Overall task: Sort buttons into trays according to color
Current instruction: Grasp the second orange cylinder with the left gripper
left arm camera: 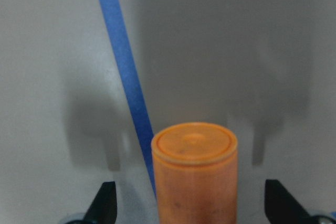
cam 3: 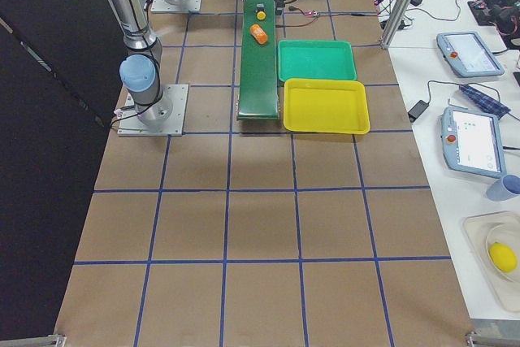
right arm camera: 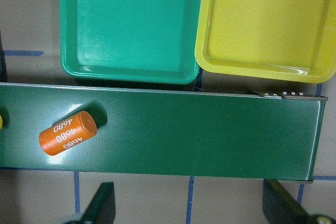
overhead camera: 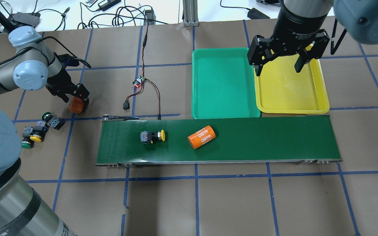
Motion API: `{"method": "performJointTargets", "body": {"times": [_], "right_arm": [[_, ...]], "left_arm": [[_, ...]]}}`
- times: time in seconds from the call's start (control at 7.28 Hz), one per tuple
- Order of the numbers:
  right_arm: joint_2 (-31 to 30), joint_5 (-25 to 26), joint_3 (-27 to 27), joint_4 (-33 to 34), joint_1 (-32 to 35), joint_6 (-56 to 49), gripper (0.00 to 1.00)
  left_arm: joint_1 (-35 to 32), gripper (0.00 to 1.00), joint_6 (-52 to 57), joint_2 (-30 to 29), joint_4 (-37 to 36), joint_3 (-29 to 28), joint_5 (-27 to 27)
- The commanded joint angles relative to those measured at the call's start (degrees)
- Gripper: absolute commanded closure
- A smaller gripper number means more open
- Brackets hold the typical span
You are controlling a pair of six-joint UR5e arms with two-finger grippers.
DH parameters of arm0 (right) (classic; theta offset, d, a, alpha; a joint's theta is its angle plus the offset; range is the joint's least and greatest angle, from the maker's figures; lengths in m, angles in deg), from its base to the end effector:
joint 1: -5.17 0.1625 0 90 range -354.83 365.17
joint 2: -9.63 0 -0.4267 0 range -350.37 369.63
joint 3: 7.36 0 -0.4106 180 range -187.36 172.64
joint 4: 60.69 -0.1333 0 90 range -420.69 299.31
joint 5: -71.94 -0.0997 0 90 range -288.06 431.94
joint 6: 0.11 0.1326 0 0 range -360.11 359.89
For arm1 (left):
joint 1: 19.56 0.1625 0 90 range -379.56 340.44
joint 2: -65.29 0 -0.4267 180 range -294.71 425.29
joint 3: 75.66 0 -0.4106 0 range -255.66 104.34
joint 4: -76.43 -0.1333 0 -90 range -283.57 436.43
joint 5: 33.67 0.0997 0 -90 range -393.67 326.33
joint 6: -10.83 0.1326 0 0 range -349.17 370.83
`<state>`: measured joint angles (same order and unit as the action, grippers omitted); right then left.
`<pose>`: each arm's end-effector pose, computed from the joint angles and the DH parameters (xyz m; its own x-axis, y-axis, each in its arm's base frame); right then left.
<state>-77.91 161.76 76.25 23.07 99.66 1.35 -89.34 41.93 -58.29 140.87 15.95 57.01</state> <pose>0.1742 -0.5102 0.4804 -0.9986 -0.0528 -0.0021 -0.0528 0.9978 0.0404 0.1002 -0.6533 0.1340 -0.9800 0.1835 0.0764 0.1932 0.9697 0.1493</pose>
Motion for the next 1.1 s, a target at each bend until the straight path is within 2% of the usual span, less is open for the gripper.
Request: {"method": "performJointTargets", "body": {"times": [0.0,0.27,0.55,0.69,0.82,0.96], "right_arm": [[0.09,0.00,-0.03,0.00,0.00,-0.06,0.00],[0.09,0.00,0.06,0.00,0.00,-0.06,0.00],[0.09,0.00,-0.03,0.00,0.00,-0.06,0.00],[0.09,0.00,-0.03,-0.09,-0.17,-0.06,0.00],[0.09,0.00,-0.03,-0.09,-0.18,-0.06,0.00],[0.09,0.00,0.06,0.00,-0.18,-0.06,0.00]], "left_arm": [[0.09,1.00,-0.51,1.49,-0.54,2.85,0.02],[-2.44,1.00,-4.35,6.22,1.63,3.57,0.11],[-9.01,1.00,5.93,17.44,12.75,4.97,0.20],[-11.66,1.00,7.39,21.94,14.90,7.85,0.02],[-17.34,1.00,9.23,27.29,15.27,13.62,-0.50],[-22.18,1.00,10.12,29.61,13.97,17.51,-0.42]]}}
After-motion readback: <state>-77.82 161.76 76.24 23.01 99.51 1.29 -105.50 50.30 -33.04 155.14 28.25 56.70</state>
